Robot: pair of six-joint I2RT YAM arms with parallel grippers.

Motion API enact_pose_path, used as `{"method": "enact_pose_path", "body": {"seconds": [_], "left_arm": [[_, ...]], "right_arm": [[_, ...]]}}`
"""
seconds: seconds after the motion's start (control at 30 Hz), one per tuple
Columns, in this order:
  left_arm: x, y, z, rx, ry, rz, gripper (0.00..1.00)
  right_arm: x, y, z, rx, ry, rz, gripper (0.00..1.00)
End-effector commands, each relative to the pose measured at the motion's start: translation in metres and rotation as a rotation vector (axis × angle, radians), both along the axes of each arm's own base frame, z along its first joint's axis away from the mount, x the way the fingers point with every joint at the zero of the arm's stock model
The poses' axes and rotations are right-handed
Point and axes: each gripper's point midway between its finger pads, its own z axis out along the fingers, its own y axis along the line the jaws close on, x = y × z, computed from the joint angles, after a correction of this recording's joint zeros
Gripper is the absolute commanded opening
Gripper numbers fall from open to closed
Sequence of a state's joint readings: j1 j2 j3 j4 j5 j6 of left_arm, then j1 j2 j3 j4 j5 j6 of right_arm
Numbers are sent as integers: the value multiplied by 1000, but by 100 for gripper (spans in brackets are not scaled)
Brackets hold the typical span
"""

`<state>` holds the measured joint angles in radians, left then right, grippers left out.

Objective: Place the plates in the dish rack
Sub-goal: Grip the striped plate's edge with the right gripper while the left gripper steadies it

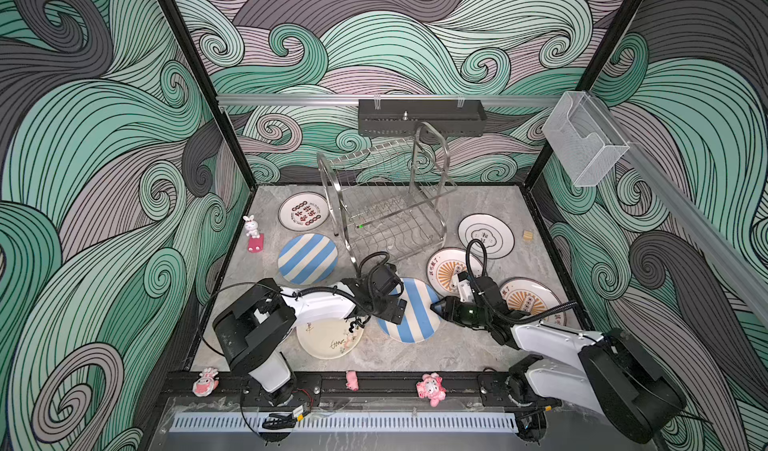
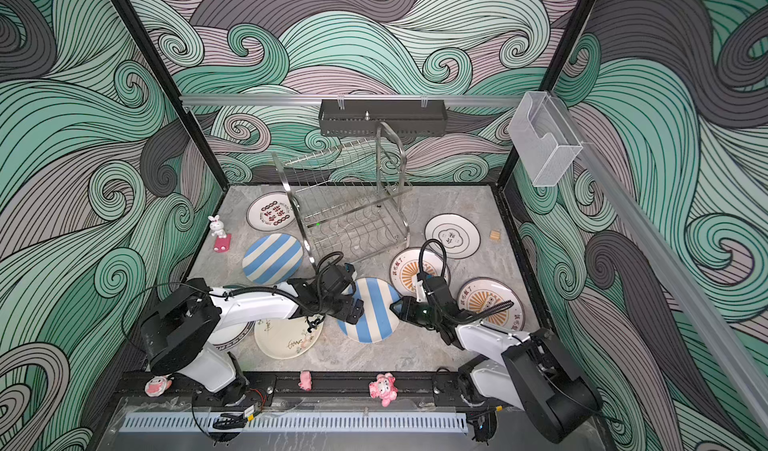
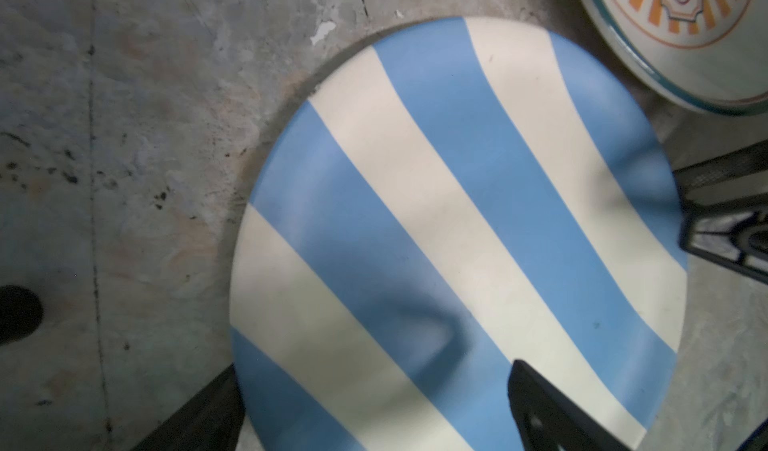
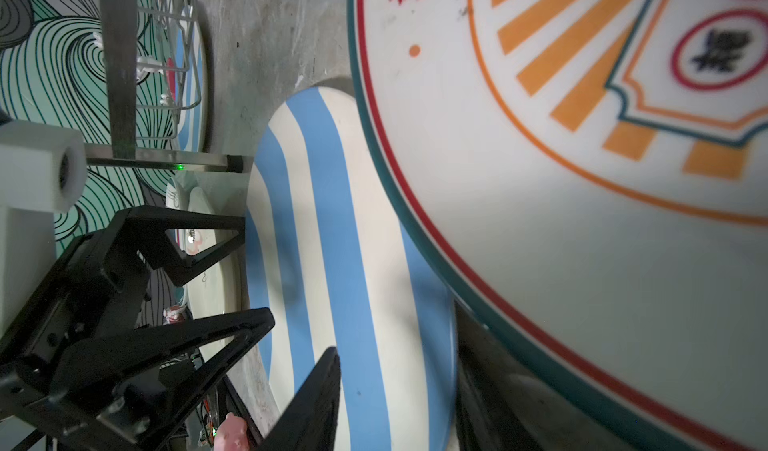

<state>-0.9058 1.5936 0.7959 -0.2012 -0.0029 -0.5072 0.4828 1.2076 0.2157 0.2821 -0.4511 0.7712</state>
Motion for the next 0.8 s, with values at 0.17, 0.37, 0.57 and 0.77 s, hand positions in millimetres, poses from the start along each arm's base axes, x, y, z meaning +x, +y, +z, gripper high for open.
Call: {"method": "enact_pose_path", "body": {"seconds": [0.17,0.37,0.57,0.77], "left_arm": [[-5,-5,-3,-18,17,-16,99],[-5,-8,-1,-29,16,-28,99],[-6,-8,0,-31,14,-28,98],[-7,-14,6,-44,8,-42,99]], "right_arm": [[-8,11,1,99,49,28,39],[-3,14,6,144,43,12,33],[-2,9,11,139,28,-9,24],[-1,4,21,120,-3,-17,13]]}}
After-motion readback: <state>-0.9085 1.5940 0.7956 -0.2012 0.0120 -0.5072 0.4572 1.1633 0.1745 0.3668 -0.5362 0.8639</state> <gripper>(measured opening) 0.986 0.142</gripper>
